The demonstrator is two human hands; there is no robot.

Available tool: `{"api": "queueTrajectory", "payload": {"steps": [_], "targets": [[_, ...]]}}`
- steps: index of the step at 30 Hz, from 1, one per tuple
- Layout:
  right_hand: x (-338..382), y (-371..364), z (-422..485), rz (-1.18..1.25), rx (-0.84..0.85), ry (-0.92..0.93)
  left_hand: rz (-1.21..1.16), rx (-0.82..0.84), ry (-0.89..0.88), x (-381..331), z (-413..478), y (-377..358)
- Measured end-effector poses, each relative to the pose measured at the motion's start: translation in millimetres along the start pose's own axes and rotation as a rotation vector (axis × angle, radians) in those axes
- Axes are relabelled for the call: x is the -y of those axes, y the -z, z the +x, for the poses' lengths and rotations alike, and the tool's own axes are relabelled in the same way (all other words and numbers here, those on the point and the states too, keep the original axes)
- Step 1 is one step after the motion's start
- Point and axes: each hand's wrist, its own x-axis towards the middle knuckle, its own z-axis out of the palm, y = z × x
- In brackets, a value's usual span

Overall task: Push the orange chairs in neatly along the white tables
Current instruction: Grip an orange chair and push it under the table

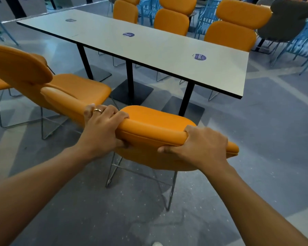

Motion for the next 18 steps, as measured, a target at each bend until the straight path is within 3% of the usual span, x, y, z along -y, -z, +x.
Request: {"api": "queueTrajectory", "payload": {"steps": [10,18], "targets": [[7,10,-3,0.030,0.025,-0.035,-0.088,-0.147,-0.140,18,4,-11],[44,7,-11,0.032,0.018,-0.126,-0.127,-0.171,-0.219,53,11,-12]]}}
